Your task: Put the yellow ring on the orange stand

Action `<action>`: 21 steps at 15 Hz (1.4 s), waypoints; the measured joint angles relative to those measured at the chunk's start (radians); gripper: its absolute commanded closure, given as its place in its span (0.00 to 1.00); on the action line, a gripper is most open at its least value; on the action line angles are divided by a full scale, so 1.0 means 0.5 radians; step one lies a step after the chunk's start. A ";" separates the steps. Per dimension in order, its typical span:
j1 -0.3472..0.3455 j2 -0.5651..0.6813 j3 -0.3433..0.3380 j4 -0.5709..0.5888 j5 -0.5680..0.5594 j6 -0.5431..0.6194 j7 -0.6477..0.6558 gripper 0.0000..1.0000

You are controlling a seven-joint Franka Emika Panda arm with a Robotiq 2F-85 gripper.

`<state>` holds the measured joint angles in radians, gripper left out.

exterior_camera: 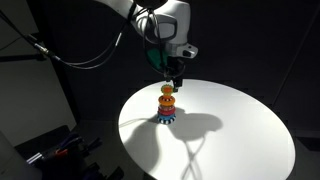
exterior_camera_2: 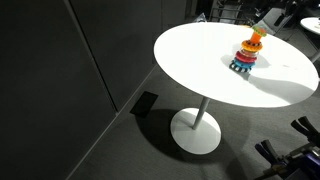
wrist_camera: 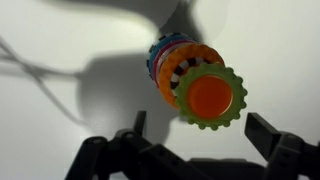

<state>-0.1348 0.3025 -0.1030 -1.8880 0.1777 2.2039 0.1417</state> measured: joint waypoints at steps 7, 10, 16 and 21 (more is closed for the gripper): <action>0.003 0.000 0.000 -0.011 0.000 -0.035 0.000 0.00; 0.008 0.000 0.000 -0.022 -0.001 -0.040 0.000 0.00; 0.019 0.000 0.000 -0.053 -0.007 -0.041 0.000 0.00; 0.019 0.001 0.000 -0.058 -0.020 -0.041 0.000 0.00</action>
<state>-0.1253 0.3032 -0.1028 -1.9168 0.1677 2.1832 0.1418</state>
